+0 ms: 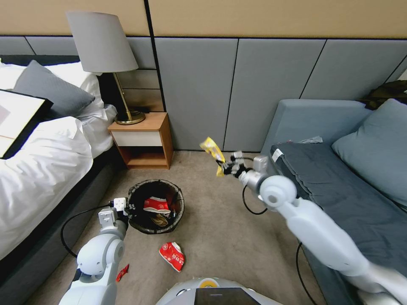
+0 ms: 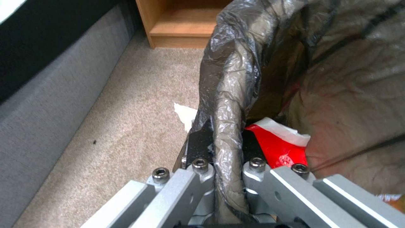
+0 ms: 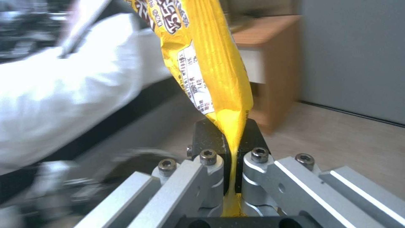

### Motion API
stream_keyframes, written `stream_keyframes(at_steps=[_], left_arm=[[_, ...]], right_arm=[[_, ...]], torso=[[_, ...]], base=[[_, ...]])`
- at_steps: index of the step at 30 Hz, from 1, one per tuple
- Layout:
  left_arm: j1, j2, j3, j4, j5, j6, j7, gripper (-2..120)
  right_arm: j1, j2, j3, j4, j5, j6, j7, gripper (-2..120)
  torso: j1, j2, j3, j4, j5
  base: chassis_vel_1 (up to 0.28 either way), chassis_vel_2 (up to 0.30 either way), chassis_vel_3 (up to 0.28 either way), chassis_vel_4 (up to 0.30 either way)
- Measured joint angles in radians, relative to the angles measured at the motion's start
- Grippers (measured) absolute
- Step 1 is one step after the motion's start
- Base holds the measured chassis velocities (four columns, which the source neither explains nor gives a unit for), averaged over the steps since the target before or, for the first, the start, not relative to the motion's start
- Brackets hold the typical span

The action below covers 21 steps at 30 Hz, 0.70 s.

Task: Pick up the trash bin, then pick up the garbage from the floor and place it into the trash bin.

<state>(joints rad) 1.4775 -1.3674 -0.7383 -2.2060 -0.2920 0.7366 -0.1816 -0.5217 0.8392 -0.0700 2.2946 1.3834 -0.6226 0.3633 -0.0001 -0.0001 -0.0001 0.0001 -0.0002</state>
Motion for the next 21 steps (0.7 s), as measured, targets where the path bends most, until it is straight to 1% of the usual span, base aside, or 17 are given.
stream_keyframes(at_steps=[1,2,3,4,5,6,8,9,10,11,12,14,15,17,19,21], left_arm=[[0.0,0.0,0.0,0.0,0.0,0.0,0.0,0],[0.001,-0.002,0.0,0.0,0.002,0.0,0.0,0],[0.002,-0.007,0.0,0.001,0.005,0.0,0.0,0],[0.002,-0.009,-0.001,0.001,0.006,0.0,0.0,0],[0.002,-0.009,-0.001,0.001,0.006,0.0,0.0,0],[0.003,-0.01,-0.002,0.002,0.007,0.0,0.0,0],[0.003,-0.011,-0.005,0.002,0.007,0.0,0.0,0],[0.003,-0.011,-0.005,0.002,0.007,0.0,0.0,0],[0.003,-0.011,-0.005,0.003,0.007,0.0,0.0,0],[0.002,-0.012,-0.007,0.0,0.007,0.0,-0.001,0],[0.001,-0.012,-0.008,-0.004,0.006,0.0,-0.002,0],[0.001,-0.012,-0.008,-0.007,0.006,0.0,-0.002,0],[0.001,-0.012,-0.008,-0.011,0.006,0.0,-0.002,0],[0.001,-0.012,-0.008,-0.012,0.005,0.0,-0.002,0],[0.0,-0.014,-0.008,-0.013,0.005,0.0,-0.002,0],[0.0,-0.015,-0.008,-0.015,0.005,0.0,-0.002,0]], right_arm=[[0.0,0.0,0.0,0.0,0.0,0.0,0.0,0],[0.023,0.004,-0.021,0.0,0.009,-0.003,-0.004,0],[0.077,0.017,-0.078,-0.007,0.019,-0.006,-0.013,0],[0.102,0.023,-0.105,-0.014,0.02,-0.009,-0.015,0],[0.102,0.023,-0.105,-0.014,0.02,-0.009,-0.015,0],[0.133,0.031,-0.139,-0.025,0.02,-0.011,-0.016,0],[0.216,0.057,-0.239,-0.058,0.021,-0.014,-0.014,0],[0.216,0.057,-0.239,-0.058,0.021,-0.014,-0.014,0],[0.234,0.064,-0.265,-0.067,0.021,-0.015,-0.012,0],[0.287,0.092,-0.352,-0.099,0.025,-0.017,0.0,0],[0.308,0.108,-0.396,-0.116,0.03,-0.018,0.013,0],[0.316,0.116,-0.415,-0.124,0.034,-0.019,0.019,0],[0.328,0.138,-0.459,-0.141,0.046,-0.022,0.037,0],[0.331,0.146,-0.473,-0.148,0.048,-0.024,0.043,0],[0.331,0.173,-0.519,-0.18,0.047,-0.024,0.055,0],[0.326,0.18,-0.537,-0.195,0.043,-0.024,0.057,0]], torso=[[0.0,0.0,0.0,0.0,0.0],[0.0,0.0,0.0,-0.0003,0.0001],[0.0,0.0,0.0,0.0,0.0002],[0.0,0.0,0.0,-0.0001,0.0],[0.0,0.0,0.0,-0.0001,0.0],[0.0,0.0,0.0,0.0,0.0],[0.0,0.0,0.0,0.0001,0.0],[0.0,0.0,0.0,0.0001,0.0],[0.0,0.0,0.0,0.0002,0.0],[0.0,0.0,0.0,0.0,-0.0002],[0.0,0.0,0.0,0.0001,-0.0001],[0.0,0.0,0.0,0.0,-0.0001],[0.0,0.0,0.0,0.0,0.0],[0.0,0.0,0.0,0.0,0.0],[0.0,0.0,0.0,-0.0001,0.0],[0.0,0.0,0.0,0.0,0.0]], base=[[0.0,0.0,0.0,0.0],[0.0,0.0,0.0,0.0],[0.0,0.0,0.0,0.0],[0.0,0.0,0.0,0.0],[0.0,0.0,0.0,0.0],[0.0,0.0,0.0,0.0],[0.0,0.0,0.0,0.0],[0.0,0.0,0.0,0.0],[0.0,0.0,0.0,0.0],[0.0,0.0,0.0,0.0],[0.0,0.0,0.0,0.0],[0.0,0.0,0.0,0.0],[0.0,0.0,0.0,0.0],[0.0,0.0,0.0,0.0],[0.0,0.0,0.0,0.0],[0.0,0.0,0.0,0.0]])
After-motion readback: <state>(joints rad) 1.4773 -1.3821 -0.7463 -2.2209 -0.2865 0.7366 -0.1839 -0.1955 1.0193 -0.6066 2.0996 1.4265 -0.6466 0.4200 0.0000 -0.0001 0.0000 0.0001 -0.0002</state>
